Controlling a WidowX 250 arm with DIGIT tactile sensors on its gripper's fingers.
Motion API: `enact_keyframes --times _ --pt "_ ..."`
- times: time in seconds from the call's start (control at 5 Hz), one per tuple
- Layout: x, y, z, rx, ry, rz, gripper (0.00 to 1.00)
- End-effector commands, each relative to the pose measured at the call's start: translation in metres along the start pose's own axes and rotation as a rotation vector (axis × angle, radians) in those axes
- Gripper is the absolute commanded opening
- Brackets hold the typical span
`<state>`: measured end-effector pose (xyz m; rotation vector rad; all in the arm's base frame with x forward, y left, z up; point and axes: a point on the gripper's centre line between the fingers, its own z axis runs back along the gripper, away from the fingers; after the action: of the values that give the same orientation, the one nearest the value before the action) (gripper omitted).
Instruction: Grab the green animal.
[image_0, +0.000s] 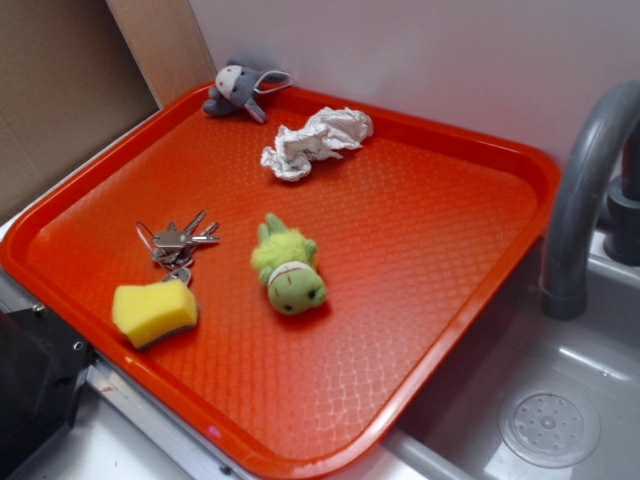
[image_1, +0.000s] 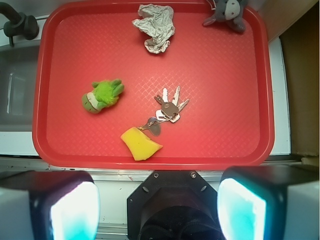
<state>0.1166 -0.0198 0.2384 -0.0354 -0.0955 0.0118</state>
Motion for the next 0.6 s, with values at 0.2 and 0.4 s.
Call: enact_keyframes --times 0.2,0.4 --pt "0.022 -0.009 -0.016 -0.021 0.011 0.25 1.0" --pt "0.041 -0.019 -0.029 -0.014 0.038 0.494 1.0"
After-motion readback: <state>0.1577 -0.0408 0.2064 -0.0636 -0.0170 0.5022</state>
